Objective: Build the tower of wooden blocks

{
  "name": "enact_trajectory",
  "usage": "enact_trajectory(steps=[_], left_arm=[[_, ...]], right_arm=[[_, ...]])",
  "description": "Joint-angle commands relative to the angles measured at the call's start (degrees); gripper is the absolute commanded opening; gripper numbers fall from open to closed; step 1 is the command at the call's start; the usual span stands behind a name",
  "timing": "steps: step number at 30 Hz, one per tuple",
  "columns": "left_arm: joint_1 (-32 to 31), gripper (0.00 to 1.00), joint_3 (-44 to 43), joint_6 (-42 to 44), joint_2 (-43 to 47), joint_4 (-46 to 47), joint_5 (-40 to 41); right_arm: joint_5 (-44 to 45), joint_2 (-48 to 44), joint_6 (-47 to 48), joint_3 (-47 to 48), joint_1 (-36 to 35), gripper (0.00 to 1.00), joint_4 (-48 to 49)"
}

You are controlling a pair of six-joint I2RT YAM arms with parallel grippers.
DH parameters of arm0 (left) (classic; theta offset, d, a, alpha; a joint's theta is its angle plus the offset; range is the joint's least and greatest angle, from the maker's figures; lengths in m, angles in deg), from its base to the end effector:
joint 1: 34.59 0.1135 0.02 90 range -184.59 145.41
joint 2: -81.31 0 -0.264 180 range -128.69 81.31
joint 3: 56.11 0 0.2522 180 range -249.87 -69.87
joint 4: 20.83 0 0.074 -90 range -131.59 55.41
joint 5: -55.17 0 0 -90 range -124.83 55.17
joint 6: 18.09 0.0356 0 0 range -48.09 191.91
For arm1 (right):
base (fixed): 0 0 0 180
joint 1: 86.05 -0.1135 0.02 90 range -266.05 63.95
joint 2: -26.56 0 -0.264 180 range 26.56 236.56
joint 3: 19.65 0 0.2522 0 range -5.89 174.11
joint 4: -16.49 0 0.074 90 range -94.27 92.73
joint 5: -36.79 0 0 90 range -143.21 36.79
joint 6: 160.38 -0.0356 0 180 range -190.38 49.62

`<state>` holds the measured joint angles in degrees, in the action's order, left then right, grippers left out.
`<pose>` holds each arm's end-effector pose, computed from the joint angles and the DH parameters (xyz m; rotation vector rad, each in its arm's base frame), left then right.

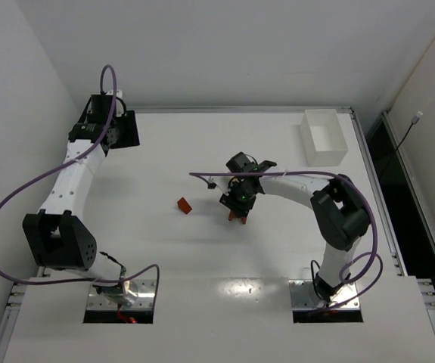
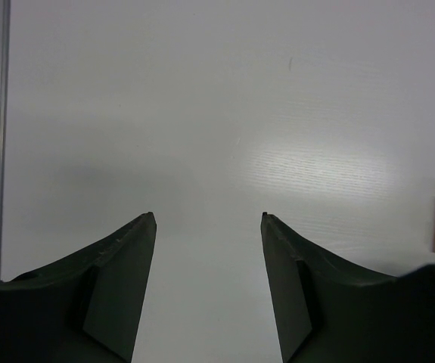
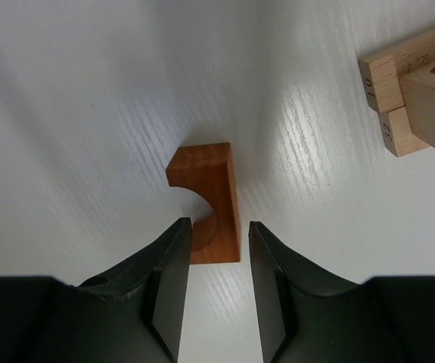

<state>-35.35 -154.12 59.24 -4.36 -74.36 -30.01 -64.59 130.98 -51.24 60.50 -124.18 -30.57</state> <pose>0.3288 -0.0014 0.3585 -0.2806 2.2695 -0.0257 0.2714 0.2219 0.1623 -1.3979 2.4633 0.3551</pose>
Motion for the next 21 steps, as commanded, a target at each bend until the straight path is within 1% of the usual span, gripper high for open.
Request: enact_trajectory(steps=[1, 13, 21], left_arm=[[0.6, 0.55, 0.2, 0.1, -0.7, 1.3, -1.7], [0.6, 0.55, -1.4, -0.4, -1.3, 1.3, -2.8], [0.6, 0.55, -1.9, -0.4, -1.8, 0.7, -2.8]], right_arm=[[0.4, -3.0, 0.8, 0.2, -0.4, 0.33, 1.5], [0.9, -3.0, 1.3, -0.9, 0.2, 0.33, 2.0], [1.4, 0.1, 1.3, -0.4, 0.2, 0.33, 2.0]])
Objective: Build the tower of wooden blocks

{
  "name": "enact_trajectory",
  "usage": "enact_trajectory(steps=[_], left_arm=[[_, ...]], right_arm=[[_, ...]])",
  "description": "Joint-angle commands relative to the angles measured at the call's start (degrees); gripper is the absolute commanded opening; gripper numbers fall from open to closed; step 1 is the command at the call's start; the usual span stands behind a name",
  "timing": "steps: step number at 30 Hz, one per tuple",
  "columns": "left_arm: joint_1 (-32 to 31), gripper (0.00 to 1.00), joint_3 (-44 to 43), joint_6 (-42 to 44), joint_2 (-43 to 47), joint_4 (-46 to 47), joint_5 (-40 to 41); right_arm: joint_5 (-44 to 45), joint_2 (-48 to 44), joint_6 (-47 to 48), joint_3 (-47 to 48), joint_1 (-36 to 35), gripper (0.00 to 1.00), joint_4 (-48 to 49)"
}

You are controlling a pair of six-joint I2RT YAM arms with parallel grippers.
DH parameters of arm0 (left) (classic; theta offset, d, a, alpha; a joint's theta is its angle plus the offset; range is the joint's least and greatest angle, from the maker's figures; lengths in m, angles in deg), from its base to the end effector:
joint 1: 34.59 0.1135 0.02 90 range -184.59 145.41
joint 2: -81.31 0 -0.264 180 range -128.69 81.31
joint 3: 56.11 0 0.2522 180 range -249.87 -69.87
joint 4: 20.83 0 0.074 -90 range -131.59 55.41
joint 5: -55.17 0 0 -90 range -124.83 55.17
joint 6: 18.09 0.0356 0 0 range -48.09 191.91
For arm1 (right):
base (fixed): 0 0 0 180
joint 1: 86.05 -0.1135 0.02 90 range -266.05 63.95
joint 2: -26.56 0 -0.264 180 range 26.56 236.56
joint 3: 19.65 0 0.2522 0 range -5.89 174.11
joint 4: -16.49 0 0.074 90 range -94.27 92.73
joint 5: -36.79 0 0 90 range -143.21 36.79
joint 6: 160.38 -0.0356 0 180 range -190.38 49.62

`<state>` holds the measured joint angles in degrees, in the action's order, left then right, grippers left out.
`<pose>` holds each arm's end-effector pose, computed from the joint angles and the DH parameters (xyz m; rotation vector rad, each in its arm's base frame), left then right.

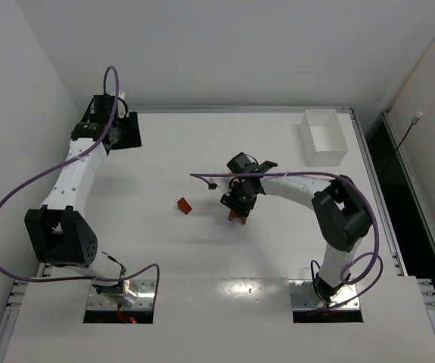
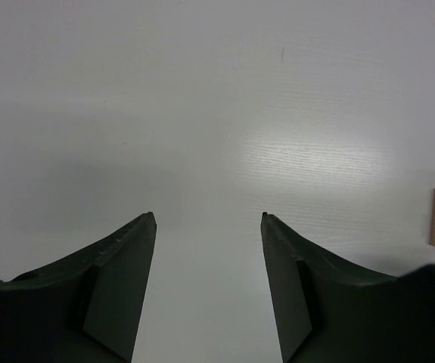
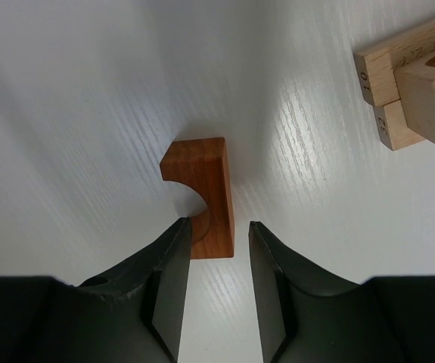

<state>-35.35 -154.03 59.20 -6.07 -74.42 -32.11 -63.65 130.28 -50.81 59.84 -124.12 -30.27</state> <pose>0.3359 -0.0028 0.3486 -0.2655 2.3067 -0.0635 0.2701 0.2197 0.1634 -1.3997 2.4544 0.3308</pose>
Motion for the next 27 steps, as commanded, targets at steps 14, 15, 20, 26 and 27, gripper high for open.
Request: enact_trajectory(steps=[14, 15, 20, 26, 27], left_arm=[[0.6, 0.55, -2.0, -0.4, -0.6, 0.8, -0.7], [0.6, 0.55, -2.0, -0.4, -0.6, 0.8, -0.7], [0.6, 0.55, -1.4, 0.1, -0.6, 1.3, -0.7], [0.6, 0.55, 0.7, -1.6, 0.5, 2.6, -0.2], [0.0, 0.55, 0.7, -1.6, 1.1, 2.6, -0.2]], right_arm=[[2.8, 3.6, 0.9, 1.4, 0.1, 0.0, 2.2], [2.8, 3.6, 0.9, 1.4, 0.1, 0.0, 2.8], [10.4, -3.2, -3.7, -2.1, -0.4, 0.0, 5.8], [31.8, -14.5, -8.9, -11.1, -3.6, 0.0, 15.2], [37.1, -16.7, -8.0, -13.9, -4.2, 0.0, 16.9]])
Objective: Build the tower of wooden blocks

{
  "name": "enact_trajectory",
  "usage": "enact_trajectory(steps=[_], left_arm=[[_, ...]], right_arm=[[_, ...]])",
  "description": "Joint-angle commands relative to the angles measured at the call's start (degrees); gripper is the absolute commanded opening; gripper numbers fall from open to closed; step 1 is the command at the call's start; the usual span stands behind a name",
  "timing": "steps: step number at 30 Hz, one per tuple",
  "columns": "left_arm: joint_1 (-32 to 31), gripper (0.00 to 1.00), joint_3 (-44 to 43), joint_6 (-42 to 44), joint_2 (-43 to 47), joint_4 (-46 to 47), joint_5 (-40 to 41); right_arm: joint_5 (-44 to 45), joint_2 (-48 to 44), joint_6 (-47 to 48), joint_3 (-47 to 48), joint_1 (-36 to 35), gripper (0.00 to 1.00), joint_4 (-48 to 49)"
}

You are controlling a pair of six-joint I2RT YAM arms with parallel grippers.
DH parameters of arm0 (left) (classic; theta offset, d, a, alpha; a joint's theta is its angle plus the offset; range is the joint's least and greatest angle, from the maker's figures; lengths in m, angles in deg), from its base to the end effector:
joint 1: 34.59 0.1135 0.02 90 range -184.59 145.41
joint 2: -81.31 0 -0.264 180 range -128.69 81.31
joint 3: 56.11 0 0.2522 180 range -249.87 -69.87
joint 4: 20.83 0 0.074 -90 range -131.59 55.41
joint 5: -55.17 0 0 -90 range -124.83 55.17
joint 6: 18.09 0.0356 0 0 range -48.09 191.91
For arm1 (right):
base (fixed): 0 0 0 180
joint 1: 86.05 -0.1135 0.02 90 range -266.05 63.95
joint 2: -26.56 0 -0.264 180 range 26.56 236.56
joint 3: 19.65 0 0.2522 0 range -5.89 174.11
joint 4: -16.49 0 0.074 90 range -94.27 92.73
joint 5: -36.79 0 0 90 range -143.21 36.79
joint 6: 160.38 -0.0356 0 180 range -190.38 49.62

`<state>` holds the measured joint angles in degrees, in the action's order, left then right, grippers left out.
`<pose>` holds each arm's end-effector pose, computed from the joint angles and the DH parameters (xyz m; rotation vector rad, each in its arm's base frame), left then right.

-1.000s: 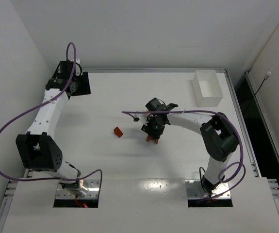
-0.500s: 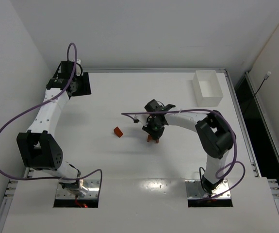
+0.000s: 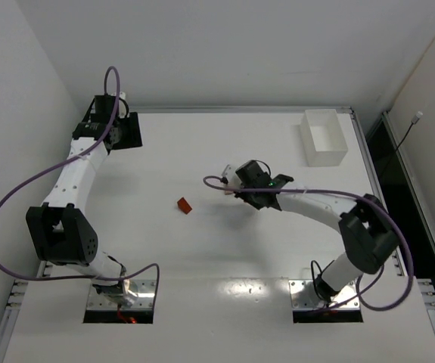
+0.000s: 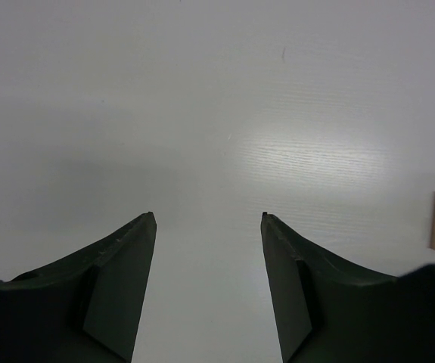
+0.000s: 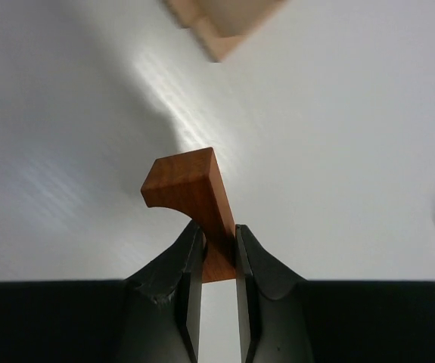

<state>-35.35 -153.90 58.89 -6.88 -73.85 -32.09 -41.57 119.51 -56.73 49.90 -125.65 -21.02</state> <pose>0.3399 -0.0028 0.3441 -0.2725 2.3124 -0.0650 0.2496 0.1971 0.1819 -1.1042 2.3560 -0.1068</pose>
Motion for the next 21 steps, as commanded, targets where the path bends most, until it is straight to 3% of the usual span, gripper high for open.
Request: enact_trajectory(steps=[1, 5, 8, 15, 21], left_arm=[[-0.6, 0.55, 0.5, -1.3, 2.0, 2.0, 0.4], [-1.2, 0.55, 0.5, -1.8, 2.6, 2.0, 1.0], [-1.2, 0.55, 0.5, -2.4, 3.1, 2.0, 1.6], [-1.2, 0.55, 2.9, -2.4, 4.9, 2.0, 2.7], [-1.2, 0.55, 3.5, -2.9, 5.5, 2.0, 3.3]], right_arm=[[18.0, -6.6, -1.4, -5.3, -3.6, 0.0, 10.9], [32.1, -7.4, 2.2, -11.4, -7.4, 0.0, 21.2], [36.2, -6.1, 5.9, -13.7, -10.3, 0.0, 27.3], [36.7, -4.2, 8.5, -14.7, -15.3, 0.0, 29.6], [34.7, -1.6, 7.6, -13.1, -19.2, 0.0, 26.0]])
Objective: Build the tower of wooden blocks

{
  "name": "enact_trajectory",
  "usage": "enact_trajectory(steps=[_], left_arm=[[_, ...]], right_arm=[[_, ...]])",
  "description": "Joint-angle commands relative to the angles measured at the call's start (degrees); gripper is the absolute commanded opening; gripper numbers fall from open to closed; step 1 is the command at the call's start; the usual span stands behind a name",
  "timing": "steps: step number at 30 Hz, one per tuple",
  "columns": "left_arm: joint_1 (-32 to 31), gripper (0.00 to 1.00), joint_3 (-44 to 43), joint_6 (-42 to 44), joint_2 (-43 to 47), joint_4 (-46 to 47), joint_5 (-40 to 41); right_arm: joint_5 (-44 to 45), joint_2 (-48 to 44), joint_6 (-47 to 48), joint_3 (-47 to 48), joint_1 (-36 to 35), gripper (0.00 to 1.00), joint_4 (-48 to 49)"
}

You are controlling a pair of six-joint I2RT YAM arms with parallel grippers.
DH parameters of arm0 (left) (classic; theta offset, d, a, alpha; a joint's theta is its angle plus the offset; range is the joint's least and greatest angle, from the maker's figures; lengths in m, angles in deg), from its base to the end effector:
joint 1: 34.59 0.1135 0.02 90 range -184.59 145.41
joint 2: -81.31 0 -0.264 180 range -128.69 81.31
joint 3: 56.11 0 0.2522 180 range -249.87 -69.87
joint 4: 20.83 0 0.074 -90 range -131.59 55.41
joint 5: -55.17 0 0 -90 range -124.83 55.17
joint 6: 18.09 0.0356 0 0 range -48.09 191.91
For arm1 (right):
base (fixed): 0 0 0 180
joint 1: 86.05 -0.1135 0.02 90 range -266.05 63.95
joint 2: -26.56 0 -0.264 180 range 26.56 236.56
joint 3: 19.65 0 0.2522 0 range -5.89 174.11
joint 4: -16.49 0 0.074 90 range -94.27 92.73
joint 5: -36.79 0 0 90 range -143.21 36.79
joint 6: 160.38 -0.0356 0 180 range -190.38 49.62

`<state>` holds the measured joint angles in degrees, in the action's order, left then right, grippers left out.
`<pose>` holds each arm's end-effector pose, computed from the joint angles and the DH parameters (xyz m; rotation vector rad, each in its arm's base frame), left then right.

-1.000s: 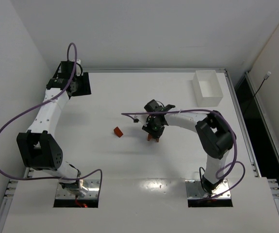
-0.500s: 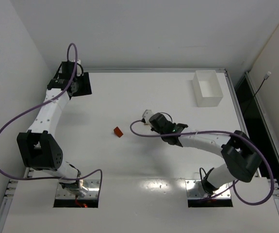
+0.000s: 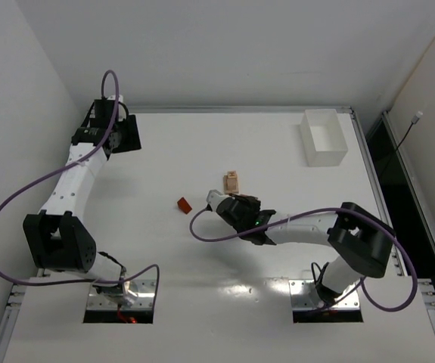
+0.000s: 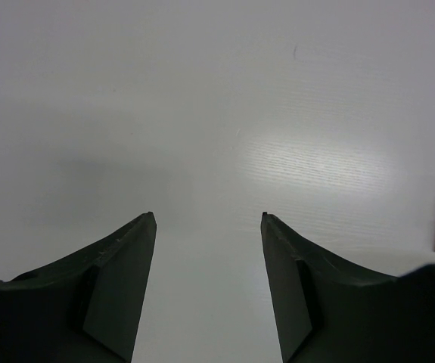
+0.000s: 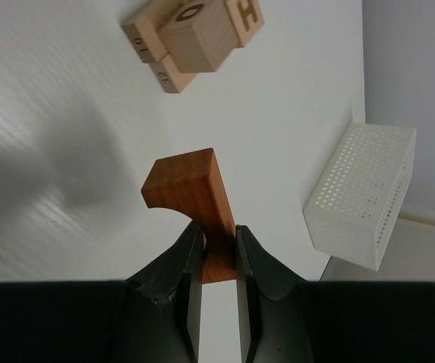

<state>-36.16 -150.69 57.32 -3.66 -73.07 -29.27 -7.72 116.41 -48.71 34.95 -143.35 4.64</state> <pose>0.3260 -0.0055 0.3445 -0.3108 2.2897 -0.0314 0.1795 0.2325 0.1595 -1.0890 1.8762 -0.5970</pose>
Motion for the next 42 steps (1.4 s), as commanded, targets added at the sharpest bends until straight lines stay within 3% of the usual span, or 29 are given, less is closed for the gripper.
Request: enact_trajectory(steps=[1, 16, 23, 28, 32, 42], left_arm=[[-0.4, 0.55, 0.3, -1.3, 2.3, 1.2, 0.5], [-0.4, 0.55, 1.5, -0.8, 2.3, 0.7, -2.5], [-0.4, 0.55, 1.5, -0.8, 2.3, 0.7, -2.5], [-0.4, 0.55, 0.3, -0.2, 2.3, 0.2, -3.0], [-0.4, 0.55, -1.1, 0.4, 1.2, -0.4, -3.6], [-0.9, 0.55, -3.6, 0.9, 0.8, -0.9, -3.6]], right_arm=[[0.8, 2.1, -0.9, 2.4, -2.3, 0.0, -0.3], [3.6, 10.8, 1.2, 4.2, -7.4, 0.0, -1.7], [8.7, 17.7, -5.0, 8.5, -9.2, 0.0, -9.9], [11.7, 20.1, -15.2, 12.3, -11.3, 0.0, -17.0], [11.7, 20.6, -21.8, 13.0, -12.6, 0.08, -21.9], [13.0, 21.7, -20.2, 11.7, -14.9, 0.41, -19.0]])
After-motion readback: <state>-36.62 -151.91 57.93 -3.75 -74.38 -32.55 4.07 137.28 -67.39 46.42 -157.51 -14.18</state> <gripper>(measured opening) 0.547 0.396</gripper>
